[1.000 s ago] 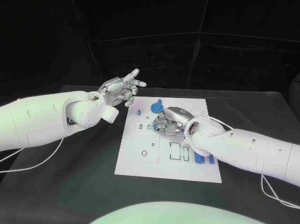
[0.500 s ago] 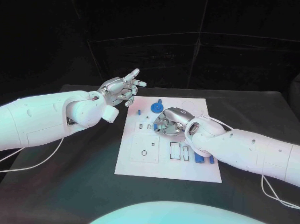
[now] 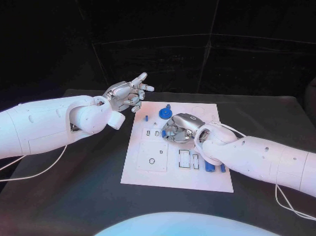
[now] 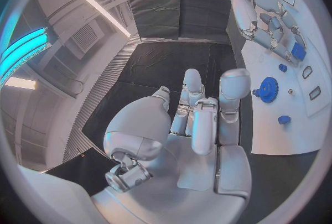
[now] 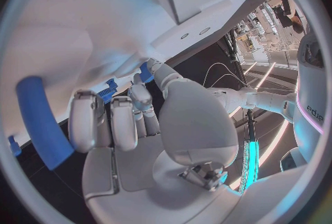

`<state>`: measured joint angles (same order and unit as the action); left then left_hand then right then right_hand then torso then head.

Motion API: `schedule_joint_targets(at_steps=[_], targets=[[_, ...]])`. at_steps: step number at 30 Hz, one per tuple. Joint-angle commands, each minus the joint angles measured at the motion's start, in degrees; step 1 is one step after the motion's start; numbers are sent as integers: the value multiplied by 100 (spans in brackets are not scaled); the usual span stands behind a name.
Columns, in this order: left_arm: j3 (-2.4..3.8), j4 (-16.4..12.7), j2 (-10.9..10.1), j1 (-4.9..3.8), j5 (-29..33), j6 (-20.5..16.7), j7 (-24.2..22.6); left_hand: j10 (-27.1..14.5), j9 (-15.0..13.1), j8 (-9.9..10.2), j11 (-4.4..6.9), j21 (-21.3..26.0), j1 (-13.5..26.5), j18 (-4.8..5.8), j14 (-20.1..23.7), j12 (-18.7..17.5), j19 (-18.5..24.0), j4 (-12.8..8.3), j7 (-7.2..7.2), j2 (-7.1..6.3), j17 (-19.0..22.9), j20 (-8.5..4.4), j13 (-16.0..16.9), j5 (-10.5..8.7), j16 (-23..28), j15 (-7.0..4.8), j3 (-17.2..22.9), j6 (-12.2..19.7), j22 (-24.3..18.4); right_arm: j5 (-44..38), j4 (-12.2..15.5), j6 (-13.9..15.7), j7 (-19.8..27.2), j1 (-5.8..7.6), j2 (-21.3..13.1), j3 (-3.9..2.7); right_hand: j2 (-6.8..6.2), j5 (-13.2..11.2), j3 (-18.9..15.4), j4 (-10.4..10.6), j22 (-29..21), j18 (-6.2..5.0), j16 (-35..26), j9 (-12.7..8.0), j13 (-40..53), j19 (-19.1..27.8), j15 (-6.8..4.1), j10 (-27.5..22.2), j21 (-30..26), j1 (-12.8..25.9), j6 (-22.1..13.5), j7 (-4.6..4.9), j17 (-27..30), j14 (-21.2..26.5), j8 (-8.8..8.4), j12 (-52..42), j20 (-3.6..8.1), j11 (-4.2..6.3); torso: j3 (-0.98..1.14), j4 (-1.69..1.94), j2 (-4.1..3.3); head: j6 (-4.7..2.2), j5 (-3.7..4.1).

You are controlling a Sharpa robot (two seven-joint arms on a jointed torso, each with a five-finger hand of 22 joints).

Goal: Assemble the parts on the task board

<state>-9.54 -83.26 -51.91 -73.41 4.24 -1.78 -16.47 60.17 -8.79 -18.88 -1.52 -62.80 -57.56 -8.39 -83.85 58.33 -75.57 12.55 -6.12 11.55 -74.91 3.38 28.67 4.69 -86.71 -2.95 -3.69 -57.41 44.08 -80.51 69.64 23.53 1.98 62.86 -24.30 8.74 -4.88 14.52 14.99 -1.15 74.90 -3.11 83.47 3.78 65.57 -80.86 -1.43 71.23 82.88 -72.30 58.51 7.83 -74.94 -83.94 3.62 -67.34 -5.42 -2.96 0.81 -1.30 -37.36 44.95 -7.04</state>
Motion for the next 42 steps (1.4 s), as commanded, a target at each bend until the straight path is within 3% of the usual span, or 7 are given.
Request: schedule_joint_targets(at_steps=[1,16,33,42], targets=[[4,1,7,-10,-27,81,-17,-46,-5,23,-13,39,-54,16,-421,-33,51,-33,1,-10,-669,9,-8,16,31,40,10,40,-5,-26,23,107,14,10,6,-2,-59,-33,-47,9,364,4,-26,-4,-5,35,41,-36,-40,3,-63,11,-533,-383,-15,33,10,-16,2,-3,-3,5,-2],[3,14,18,-10,-27,97,0,-49,-5,24,-13,41,-57,16,-419,-35,52,-37,0,-10,-662,9,-9,16,34,41,9,44,-7,4,91,230,23,9,-15,-3,-35,-57,-80,37,370,5,-24,14,34,29,49,-1,-39,21,-32,11,-538,-384,18,-14,-1,-20,0,-4,2,10,-13],[3,2,13,-10,-27,97,2,-54,-7,26,-16,43,-62,15,-419,-39,54,-45,-2,-9,-663,11,-12,15,34,43,6,50,-11,10,72,150,-54,9,-24,-3,16,-6,-84,46,380,7,-26,35,52,18,42,19,-34,-6,52,-6,-537,-385,53,-42,-3,-6,-3,-3,-1,13,2],[3,0,8,-10,-27,96,2,-56,-8,26,-17,41,-65,16,-420,-40,54,-49,-3,-10,-666,11,-13,15,32,44,4,51,-9,-20,108,304,-115,9,-26,-3,-38,8,-145,61,367,4,-33,27,23,27,45,-7,-45,32,14,6,-528,-382,26,-17,-4,-16,-1,-3,0,12,0]])
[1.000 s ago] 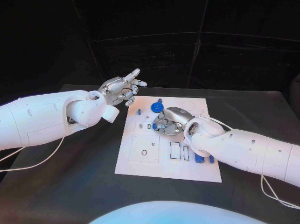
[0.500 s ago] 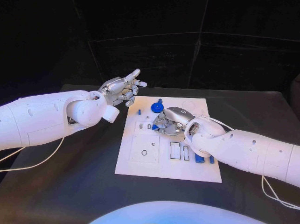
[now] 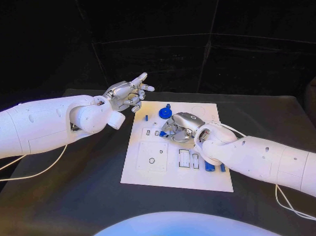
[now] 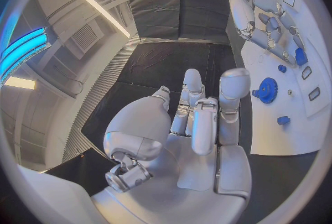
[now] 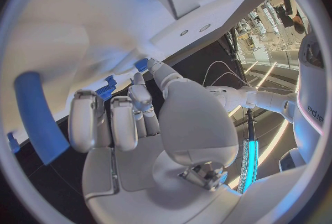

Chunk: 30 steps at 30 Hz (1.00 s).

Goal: Assemble the parts on the task board

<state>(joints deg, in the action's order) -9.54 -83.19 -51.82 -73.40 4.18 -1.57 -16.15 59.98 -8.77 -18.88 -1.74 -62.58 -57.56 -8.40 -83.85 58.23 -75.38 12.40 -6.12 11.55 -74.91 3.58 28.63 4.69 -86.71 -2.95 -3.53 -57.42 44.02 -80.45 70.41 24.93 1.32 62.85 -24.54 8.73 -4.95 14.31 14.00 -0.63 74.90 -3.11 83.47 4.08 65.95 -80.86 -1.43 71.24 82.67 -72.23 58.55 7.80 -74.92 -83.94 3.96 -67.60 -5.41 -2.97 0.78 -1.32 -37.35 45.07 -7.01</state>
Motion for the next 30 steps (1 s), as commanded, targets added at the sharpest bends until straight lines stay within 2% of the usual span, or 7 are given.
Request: schedule_joint_targets(at_steps=[1,6,9,16,23,30], targets=[[4,-7,0,-10,-22,77,-30,-37,-9,27,6,19,-65,16,-420,-30,34,-33,-3,-10,-666,-8,-9,15,32,44,-11,51,-3,-38,44,197,-59,10,-5,-3,-60,36,-90,23,364,3,-34,-10,-24,30,51,-18,-27,55,-22,17,-530,-382,-24,14,-7,-23,2,-1,-1,0,-3],[4,-5,-3,-10,-22,77,-28,-38,-10,27,5,20,-68,16,-419,-31,34,-37,-4,-10,-663,-8,-10,15,34,44,-12,52,-4,-112,141,329,-193,10,-37,-5,-160,-68,-416,185,358,2,-28,-14,-37,31,82,-37,-36,311,-135,48,-541,-385,-31,3,-33,-59,3,1,3,-2,-1],[4,-3,-3,-10,-22,78,-27,-38,-10,27,5,20,-68,16,-419,-31,34,-37,-4,-10,-663,-8,-10,15,34,44,-12,52,-4,-180,170,313,-317,11,-44,-6,-168,-53,-576,265,361,3,-21,-10,-39,28,100,-48,-36,414,-169,75,-551,-388,-26,-7,-48,-81,-2,1,4,0,4],[4,4,2,-10,-22,83,-24,-42,-11,28,4,22,-77,15,-419,-33,36,-48,-5,-13,-663,-7,-12,15,34,45,-13,55,-8,-376,189,202,-661,12,-16,-7,-171,-17,-830,367,343,-3,-23,1,-35,42,124,-66,-51,518,-181,98,-549,-386,-14,-29,-72,-109,2,3,-3,1,-2],[4,11,10,-10,-23,93,-18,-42,-11,28,4,22,-77,15,-419,-33,36,-48,-5,-13,-663,-7,-12,15,34,45,-13,55,-8,-571,188,115,-1007,12,27,-8,-128,7,-878,384,353,-1,-15,11,-7,33,126,-45,-45,500,-151,95,-560,-389,4,-62,-76,-107,1,-2,-4,9,-4],[4,16,17,-10,-75,105,-13,-43,-12,28,4,19,-82,16,-419,-34,35,-54,-5,-14,-665,-6,-13,15,33,46,-14,57,-3,-728,188,-21,-1251,12,89,-8,-30,-9,-941,382,382,5,-4,45,90,6,105,47,-27,408,-23,58,-575,-393,66,-167,-66,-77,4,3,-5,22,-3]])
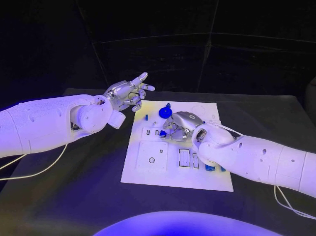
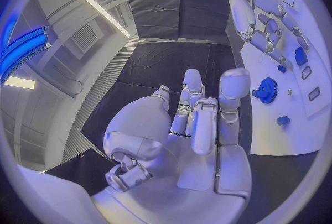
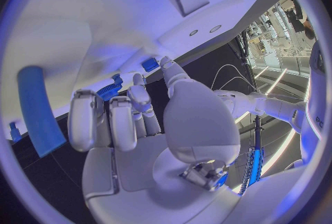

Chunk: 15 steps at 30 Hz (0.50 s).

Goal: Assemble the parts on the task board

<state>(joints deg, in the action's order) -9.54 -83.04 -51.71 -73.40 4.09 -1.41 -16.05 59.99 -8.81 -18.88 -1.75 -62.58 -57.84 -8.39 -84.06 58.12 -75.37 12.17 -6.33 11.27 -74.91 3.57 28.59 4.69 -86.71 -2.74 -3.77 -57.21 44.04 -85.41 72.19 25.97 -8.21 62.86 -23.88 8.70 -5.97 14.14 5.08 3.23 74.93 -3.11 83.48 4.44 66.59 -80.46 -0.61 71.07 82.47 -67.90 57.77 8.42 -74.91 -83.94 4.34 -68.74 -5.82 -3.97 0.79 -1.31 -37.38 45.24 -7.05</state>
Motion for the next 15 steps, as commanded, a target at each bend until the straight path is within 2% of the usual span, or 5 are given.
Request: schedule_joint_targets(at_steps=[1,5,10,15], targets=[[4,1,6,-10,-72,91,-22,-44,-8,28,4,19,-54,16,-398,-23,35,-31,16,14,-664,-6,-9,15,33,25,10,36,-5,-247,9,-140,-313,10,32,-4,93,-16,-50,-15,389,8,-8,20,55,-43,15,92,0,-59,97,-17,-570,-392,50,-81,-21,35,3,1,-3,6,1],[4,-2,7,-10,-87,98,-18,-44,-8,28,4,19,-54,16,-398,-23,35,-31,16,14,-664,-6,-9,15,33,25,10,36,-5,-317,5,-238,-354,10,64,-4,157,-102,-55,-69,397,9,-6,57,107,-51,-21,148,5,-186,248,-67,-575,-394,144,-132,9,79,0,1,0,12,-4],[4,-4,6,-10,-93,102,-13,-44,-8,28,4,19,-54,16,-398,-23,35,-31,16,14,-664,-6,-9,15,33,25,10,36,-5,-392,1,-344,-374,10,90,-4,176,-193,-60,-145,406,11,-1,92,153,-58,-62,197,8,-315,380,-121,-583,-396,242,-173,46,128,0,0,2,18,-10],[4,-4,7,-10,-96,106,-8,-47,-10,28,3,25,-65,14,-395,-26,38,-44,14,12,-653,-4,-11,14,38,26,8,39,-15,-461,-8,-385,-381,10,119,-4,214,-260,-34,-224,417,14,0,105,165,-67,-88,216,14,-452,416,-145,-587,-398,287,-179,73,155,1,-2,3,16,-13]])
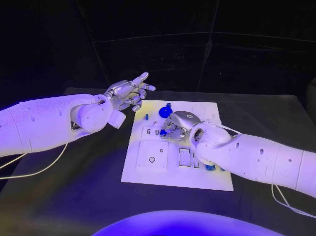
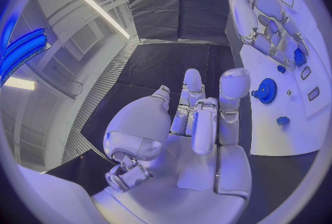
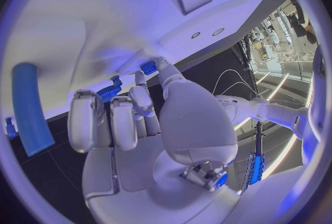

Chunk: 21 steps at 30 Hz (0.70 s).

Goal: Assemble the parts on the task board

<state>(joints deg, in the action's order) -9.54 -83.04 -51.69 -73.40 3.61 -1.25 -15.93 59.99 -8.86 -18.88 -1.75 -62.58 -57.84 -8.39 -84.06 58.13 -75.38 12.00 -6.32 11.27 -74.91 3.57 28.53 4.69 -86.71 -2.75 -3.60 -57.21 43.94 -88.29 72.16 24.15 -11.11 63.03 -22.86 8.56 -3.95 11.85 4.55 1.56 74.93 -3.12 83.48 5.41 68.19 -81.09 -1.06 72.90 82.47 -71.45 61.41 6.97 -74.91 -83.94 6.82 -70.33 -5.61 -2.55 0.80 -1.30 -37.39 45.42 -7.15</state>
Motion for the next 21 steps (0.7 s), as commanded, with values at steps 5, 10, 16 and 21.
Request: schedule_joint_targets(at_steps=[5,10,16,21], targets=[[4,-2,3,-10,-48,89,-13,-48,-5,28,3,25,-65,14,-396,-26,39,-28,14,12,-653,-4,-5,14,38,27,-8,39,-5,-244,-14,-197,-102,-6,33,10,40,-56,50,-119,414,14,1,1,-17,-1,-49,16,9,-200,20,3,-590,-399,39,9,65,15,1,0,0,-5,-3],[4,3,3,-10,-49,90,-6,-49,-6,29,3,23,-72,15,-395,-27,38,-36,13,12,-652,-4,-6,15,39,28,-8,41,-1,-282,-13,-186,-96,-6,30,10,73,2,104,-182,410,13,-3,-9,-37,3,-47,-6,4,-298,-18,15,-587,-398,31,38,67,9,2,0,2,6,-10],[4,8,7,-10,-49,102,6,-52,-8,29,2,25,-86,14,-396,-29,40,-52,12,15,-656,-2,-9,15,37,29,-7,43,-6,-292,6,-192,-33,-7,11,10,204,832,537,-383,411,12,-10,-40,-64,6,-59,-52,0,-562,-39,31,-584,-396,25,109,81,17,2,-4,5,10,-9],[4,10,8,-10,-49,109,19,-52,-8,29,2,25,-86,14,-396,-29,40,-52,12,15,-656,-2,-9,15,37,29,-7,43,-6,-243,37,-214,18,-6,-35,9,93,1785,1189,-512,414,10,-12,-74,-87,15,-51,-72,-1,-482,-36,58,-586,-394,14,161,83,-2,4,-2,6,12,-9]])
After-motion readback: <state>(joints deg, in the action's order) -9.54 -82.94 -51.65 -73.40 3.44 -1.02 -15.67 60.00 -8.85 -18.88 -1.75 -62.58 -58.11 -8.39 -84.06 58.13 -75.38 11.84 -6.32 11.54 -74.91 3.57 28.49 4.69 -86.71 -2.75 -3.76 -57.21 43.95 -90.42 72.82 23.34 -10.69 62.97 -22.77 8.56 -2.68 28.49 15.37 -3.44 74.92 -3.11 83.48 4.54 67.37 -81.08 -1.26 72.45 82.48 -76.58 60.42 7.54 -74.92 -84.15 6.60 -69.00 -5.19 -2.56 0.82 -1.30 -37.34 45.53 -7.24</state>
